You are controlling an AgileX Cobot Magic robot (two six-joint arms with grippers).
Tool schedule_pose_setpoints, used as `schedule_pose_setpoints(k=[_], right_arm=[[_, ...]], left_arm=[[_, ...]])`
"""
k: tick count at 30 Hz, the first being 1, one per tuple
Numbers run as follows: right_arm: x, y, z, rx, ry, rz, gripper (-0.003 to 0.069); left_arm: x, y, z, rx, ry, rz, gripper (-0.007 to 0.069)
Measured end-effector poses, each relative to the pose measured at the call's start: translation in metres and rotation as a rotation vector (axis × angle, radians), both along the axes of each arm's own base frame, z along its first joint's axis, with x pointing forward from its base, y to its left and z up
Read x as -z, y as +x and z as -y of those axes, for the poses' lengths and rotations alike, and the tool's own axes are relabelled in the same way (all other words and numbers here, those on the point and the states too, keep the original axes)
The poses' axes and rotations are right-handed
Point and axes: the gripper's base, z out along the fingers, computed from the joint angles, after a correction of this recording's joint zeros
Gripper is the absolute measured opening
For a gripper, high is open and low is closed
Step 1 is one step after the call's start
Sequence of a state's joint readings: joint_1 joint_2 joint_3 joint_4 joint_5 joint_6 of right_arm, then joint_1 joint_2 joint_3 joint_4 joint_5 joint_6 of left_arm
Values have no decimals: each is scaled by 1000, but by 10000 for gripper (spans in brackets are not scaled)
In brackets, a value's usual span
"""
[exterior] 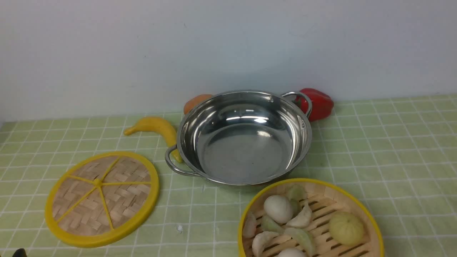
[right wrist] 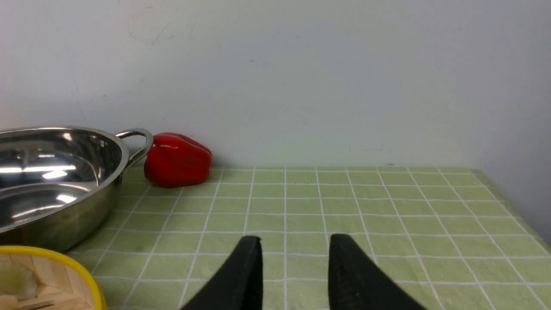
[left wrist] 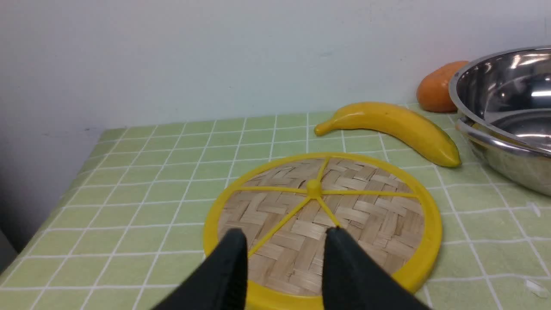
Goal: Place the steamer in the pot on the green tablecloth, and put the lid on the steamer.
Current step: 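Reach for and grasp the rim of the bamboo steamer holding the buns with the right gripper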
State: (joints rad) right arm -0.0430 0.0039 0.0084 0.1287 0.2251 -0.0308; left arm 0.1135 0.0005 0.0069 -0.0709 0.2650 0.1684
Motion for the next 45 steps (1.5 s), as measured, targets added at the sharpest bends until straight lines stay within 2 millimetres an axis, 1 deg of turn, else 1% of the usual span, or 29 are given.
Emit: schedule_pose_setpoints(k=[20, 27, 28, 30, 31, 33, 35, 37, 40, 43, 45], right_arm=[[0, 0, 0, 0, 0, 0, 243], [0, 0, 0, 3, -32, 0, 243], [0, 0, 0, 3, 22, 5, 243], [-2, 0, -1, 0, 186, 23, 243], [-2, 0, -1, -1, 273, 32, 243], [-4, 0, -2, -4, 492, 52, 243], [-6, 0, -2, -8, 742, 70, 243], [-6, 0, -3, -12, 908, 78, 243], [-7, 0, -3, -15, 1049, 85, 243], [-7, 0, -3, -16, 1087, 86, 243], [-7, 0, -3, -16, 1106, 86, 243]], left_arm=[[0, 0, 0, 0, 0, 0, 243], [0, 0, 0, -1, -14, 1, 243], [0, 0, 1, -3, -90, 10, 243], [-1, 0, 4, -8, -261, 28, 243], [-1, 1, 5, -11, -375, 40, 243], [-3, 1, 7, -14, -552, 58, 243], [-5, 1, 10, -14, -775, 76, 243], [-7, 1, 11, -15, -886, 98, 243], [-11, 2, 10, -22, -1003, 150, 243], [-15, 2, 8, -33, -1060, 202, 243], [-19, 2, 4, -51, -1089, 268, 243]])
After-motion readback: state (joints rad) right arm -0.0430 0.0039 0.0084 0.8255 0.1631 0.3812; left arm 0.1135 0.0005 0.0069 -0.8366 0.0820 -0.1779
